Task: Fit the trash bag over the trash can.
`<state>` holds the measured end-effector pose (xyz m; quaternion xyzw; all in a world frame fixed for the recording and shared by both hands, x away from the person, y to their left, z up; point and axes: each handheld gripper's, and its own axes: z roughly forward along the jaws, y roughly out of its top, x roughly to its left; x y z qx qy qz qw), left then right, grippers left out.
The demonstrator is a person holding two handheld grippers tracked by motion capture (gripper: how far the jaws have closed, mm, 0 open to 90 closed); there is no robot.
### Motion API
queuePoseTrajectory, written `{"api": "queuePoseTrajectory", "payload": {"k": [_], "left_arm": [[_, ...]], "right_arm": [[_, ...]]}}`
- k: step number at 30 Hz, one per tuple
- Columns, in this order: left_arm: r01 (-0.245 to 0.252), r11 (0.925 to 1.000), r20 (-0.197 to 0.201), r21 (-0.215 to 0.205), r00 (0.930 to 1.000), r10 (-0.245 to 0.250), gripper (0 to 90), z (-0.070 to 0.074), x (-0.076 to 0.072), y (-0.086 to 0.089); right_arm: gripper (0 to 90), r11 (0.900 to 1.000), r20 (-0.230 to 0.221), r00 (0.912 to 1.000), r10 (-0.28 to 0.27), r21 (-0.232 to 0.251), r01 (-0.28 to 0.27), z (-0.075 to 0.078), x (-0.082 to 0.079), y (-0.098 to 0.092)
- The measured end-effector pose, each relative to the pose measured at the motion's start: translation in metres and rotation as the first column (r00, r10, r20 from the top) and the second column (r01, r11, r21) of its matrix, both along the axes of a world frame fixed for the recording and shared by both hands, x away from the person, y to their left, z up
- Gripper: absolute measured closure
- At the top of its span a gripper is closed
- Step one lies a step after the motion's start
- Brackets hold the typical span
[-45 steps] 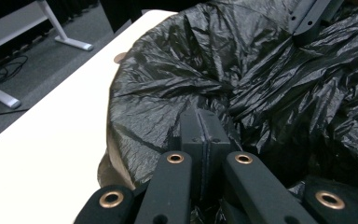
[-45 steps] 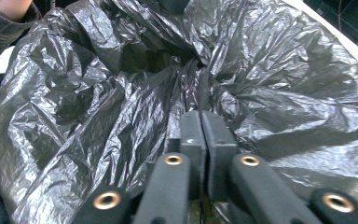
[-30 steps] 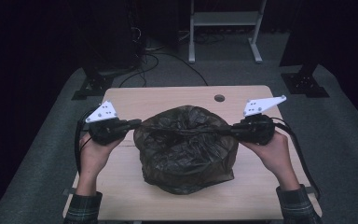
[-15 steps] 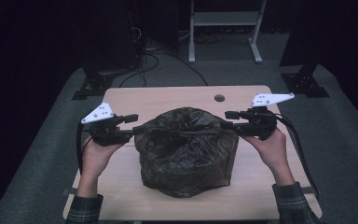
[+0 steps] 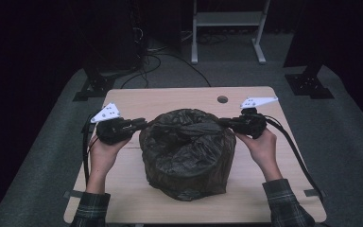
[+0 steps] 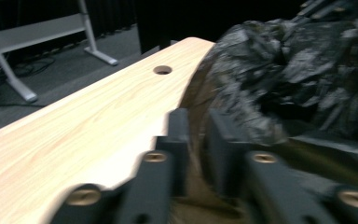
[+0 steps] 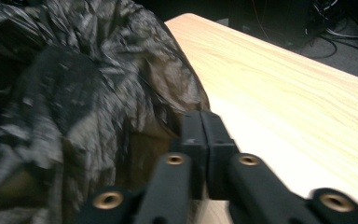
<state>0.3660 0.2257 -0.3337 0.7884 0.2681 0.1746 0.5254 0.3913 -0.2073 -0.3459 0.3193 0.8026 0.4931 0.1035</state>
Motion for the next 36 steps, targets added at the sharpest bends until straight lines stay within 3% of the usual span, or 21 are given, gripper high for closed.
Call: {"api": "queuePoseTrajectory", "payload": {"k": [1, 6, 9, 13, 17, 21, 26, 32, 36], "left_arm": [[-0.006, 1.0000, 0.002, -0.008, 1.0000, 0.006, 67.5, -0.001, 0.000, 0.001], [-0.012, 0.9982, 0.021, -0.059, 0.9997, 0.013, 43.7, 0.002, -0.006, 0.009], [0.006, 0.9962, 0.009, -0.086, 0.9999, -0.005, 27.9, 0.007, -0.010, 0.013], [0.018, 0.9980, 0.019, -0.061, 0.9997, -0.017, 9.7, 0.013, -0.023, 0.014], [0.020, 0.9982, 0.031, -0.057, 0.9994, -0.018, 0.4, 0.015, -0.039, 0.017], [0.020, 0.9992, 0.041, -0.034, 0.9990, -0.019, 0.0, 0.006, -0.058, 0.019], [0.022, 0.9997, 0.029, 0.013, 0.9993, -0.023, 0.0, -0.017, -0.077, 0.021], [0.017, 0.9963, -0.001, 0.084, 0.9998, -0.017, 0.0, -0.049, -0.089, 0.024], [0.008, 0.9919, -0.040, 0.127, 0.9992, -0.003, 0.0, -0.072, -0.089, 0.027]], "right_arm": [[71.4, 1.000, 0.004, 1.0000, -0.008, 0.000, 0.008, -0.001, 0.000, 0.000], [52.6, 0.999, 0.034, 0.9991, -0.026, 0.048, 0.024, 0.008, -0.003, -0.008], [40.8, 0.998, 0.059, 0.9976, -0.036, 0.057, 0.032, 0.016, -0.007, -0.011], [27.8, 0.997, 0.111, 0.9933, -0.031, 0.079, 0.022, 0.026, -0.017, -0.015], [13.2, 0.995, 0.150, 0.9884, -0.019, 0.103, 0.003, 0.037, -0.027, -0.016], [11.3, 0.993, 0.195, 0.9805, 0.020, 0.109, -0.042, 0.046, -0.036, -0.013], [10.1, 0.990, 0.229, 0.9701, 0.081, 0.096, -0.106, 0.055, -0.045, -0.004], [10.1, 0.984, 0.271, 0.9537, 0.129, 0.083, -0.157, 0.064, -0.054, 0.009], [10.1, 0.983, 0.265, 0.9515, 0.157, 0.053, -0.177, 0.068, -0.055, 0.020]]}}
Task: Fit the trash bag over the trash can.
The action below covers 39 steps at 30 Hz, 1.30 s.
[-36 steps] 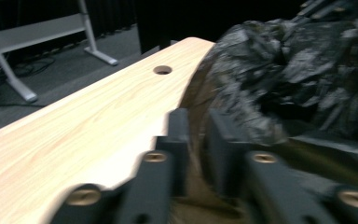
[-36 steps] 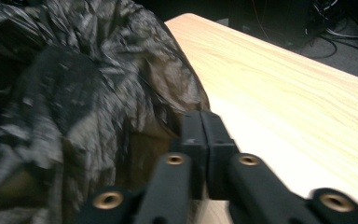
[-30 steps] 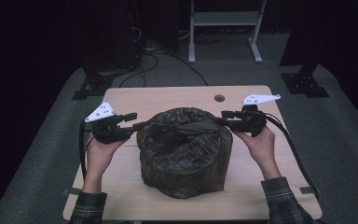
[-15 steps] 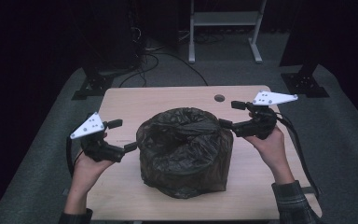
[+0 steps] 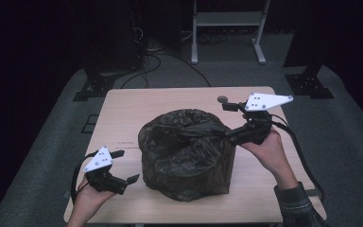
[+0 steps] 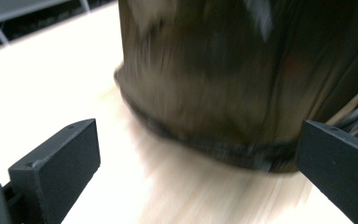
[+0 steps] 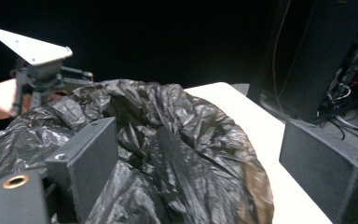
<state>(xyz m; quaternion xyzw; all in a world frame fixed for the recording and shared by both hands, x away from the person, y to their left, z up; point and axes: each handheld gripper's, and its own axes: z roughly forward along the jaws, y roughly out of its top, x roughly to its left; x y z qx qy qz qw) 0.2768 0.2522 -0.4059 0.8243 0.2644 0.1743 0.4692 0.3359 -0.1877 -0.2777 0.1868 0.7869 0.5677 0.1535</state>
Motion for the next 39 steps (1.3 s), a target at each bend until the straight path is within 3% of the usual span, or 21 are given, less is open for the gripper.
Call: {"api": "queuePoseTrajectory", "payload": {"k": [5, 10, 17, 20, 23, 26, 32, 39], "left_arm": [[-0.028, 0.9964, -0.060, 0.080, 0.9977, 0.033, 0.0, -0.027, 0.004, 0.001], [-0.039, 0.9894, -0.133, 0.140, 0.9894, 0.058, 0.0, -0.053, 0.009, 0.003], [-0.037, 0.9768, -0.168, 0.211, 0.9830, 0.074, 0.0, -0.068, 0.012, 0.000], [-0.032, 0.9774, -0.184, 0.209, 0.9803, 0.072, 0.0, -0.075, 0.013, -0.001], [-0.036, 0.9789, -0.179, 0.201, 0.9810, 0.073, 0.0, -0.076, 0.012, -0.001], [-0.040, 0.9815, -0.170, 0.187, 0.9827, 0.072, 0.0, -0.077, 0.012, 0.000], [-0.038, 0.9813, -0.170, 0.189, 0.9830, 0.071, 0.0, -0.077, 0.012, -0.001], [-0.036, 0.9813, -0.170, 0.189, 0.9830, 0.069, 0.0, -0.077, 0.012, -0.001]], "right_arm": [[10.1, 0.999, -0.013, 0.9997, 0.023, -0.045, -0.023, 0.002, 0.001, 0.013], [10.1, 0.996, -0.013, 0.9988, 0.046, -0.080, -0.047, 0.006, 0.000, 0.027], [10.1, 0.986, -0.032, 0.9958, 0.086, -0.141, -0.090, 0.010, 0.000, 0.045], [10.1, 0.970, -0.063, 0.9929, 0.100, -0.216, -0.112, 0.006, 0.004, 0.054], [10.1, 0.944, -0.109, 0.9876, 0.113, -0.298, -0.141, -0.001, 0.007, 0.063], [10.2, 0.933, -0.133, 0.9843, 0.117, -0.326, -0.154, -0.007, 0.010, 0.068], [11.1, 0.893, -0.192, 0.9752, 0.110, -0.412, -0.182, -0.018, 0.017, 0.075], [11.6, 0.835, -0.293, 0.9516, 0.094, -0.497, -0.235, -0.026, 0.024, 0.082]]}}
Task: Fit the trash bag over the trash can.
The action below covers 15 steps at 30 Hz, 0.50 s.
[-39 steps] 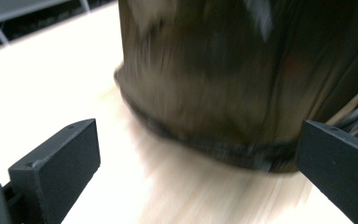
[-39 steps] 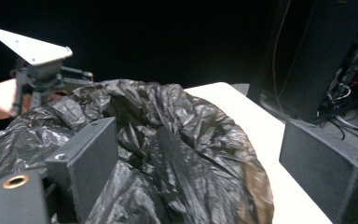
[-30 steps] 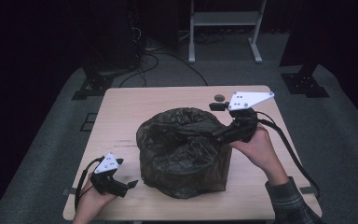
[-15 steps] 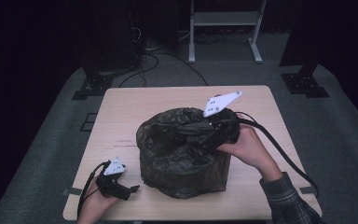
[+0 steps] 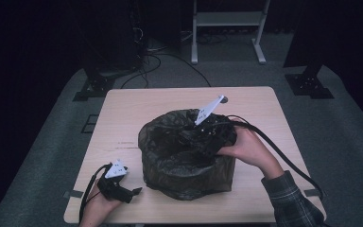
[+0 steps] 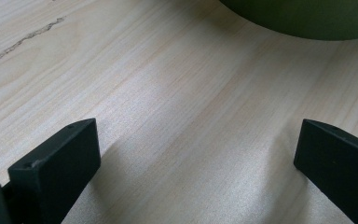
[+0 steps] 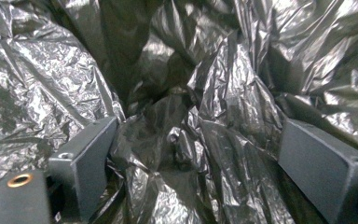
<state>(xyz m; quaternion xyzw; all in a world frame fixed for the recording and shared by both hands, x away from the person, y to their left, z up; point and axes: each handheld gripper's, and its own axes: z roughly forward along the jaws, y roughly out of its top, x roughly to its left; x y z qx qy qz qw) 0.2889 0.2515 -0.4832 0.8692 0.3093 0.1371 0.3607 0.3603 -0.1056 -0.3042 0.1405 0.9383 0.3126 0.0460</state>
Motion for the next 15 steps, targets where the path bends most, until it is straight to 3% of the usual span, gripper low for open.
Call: {"api": "queuePoseTrajectory", "payload": {"k": [6, 15], "left_arm": [[0.000, 1.0000, 0.000, 0.000, 1.0000, 0.000, 0.0, 0.000, 0.000, 0.000], [0.000, 1.0000, 0.000, 0.000, 1.0000, 0.000, 0.0, 0.000, 0.000, 0.000]], "right_arm": [[10.9, 0.995, -0.058, 0.9983, 0.005, -0.104, -0.011, 0.000, 0.003, 0.010], [10.6, 0.972, -0.089, 0.9954, -0.035, -0.235, 0.013, -0.002, 0.006, 0.020]]}}
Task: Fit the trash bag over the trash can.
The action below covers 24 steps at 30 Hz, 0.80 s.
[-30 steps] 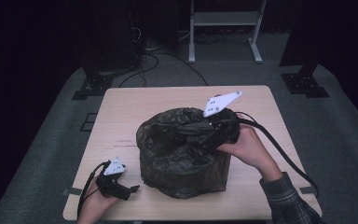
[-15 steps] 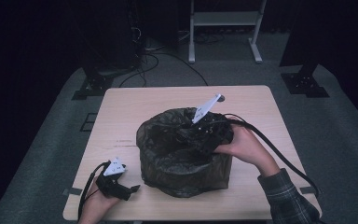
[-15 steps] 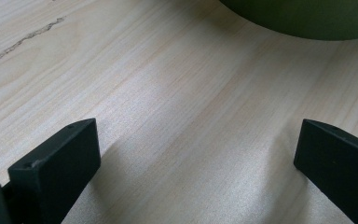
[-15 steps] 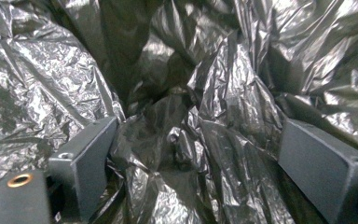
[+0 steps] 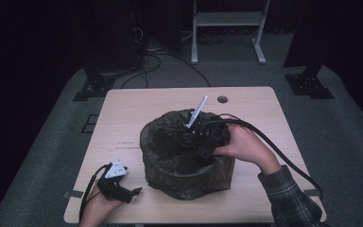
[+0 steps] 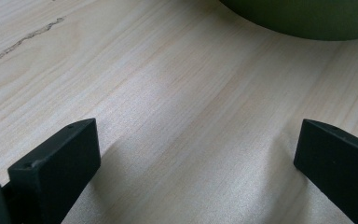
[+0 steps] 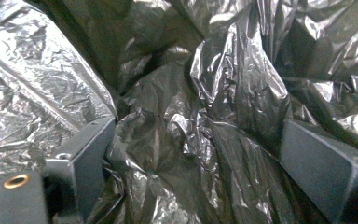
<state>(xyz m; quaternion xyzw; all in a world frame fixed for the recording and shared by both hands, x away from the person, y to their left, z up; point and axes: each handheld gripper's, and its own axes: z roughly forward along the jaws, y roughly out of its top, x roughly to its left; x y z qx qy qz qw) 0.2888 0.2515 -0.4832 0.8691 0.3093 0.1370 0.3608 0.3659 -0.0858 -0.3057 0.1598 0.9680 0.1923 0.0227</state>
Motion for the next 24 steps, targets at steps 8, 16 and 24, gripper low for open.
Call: {"api": "queuePoseTrajectory", "payload": {"k": [8, 16, 24], "left_arm": [[0.000, 1.0000, 0.000, 0.000, 1.0000, 0.000, 0.0, 0.000, 0.000, 0.000], [0.000, 1.0000, -0.001, -0.001, 1.0000, 0.000, 0.0, 0.000, 0.000, 0.000], [0.000, 1.0000, 0.000, 0.000, 1.0000, 0.000, 0.0, 0.000, 0.000, 0.000]], "right_arm": [[10.4, 1.000, 0.015, 0.9998, 0.014, 0.011, -0.015, 0.004, -0.002, 0.004], [10.1, 0.991, 0.091, 0.9958, 0.010, 0.132, -0.022, 0.023, 0.000, 0.013], [9.9, 0.983, 0.095, 0.9955, 0.009, 0.180, -0.026, 0.020, 0.012, 0.040]]}}
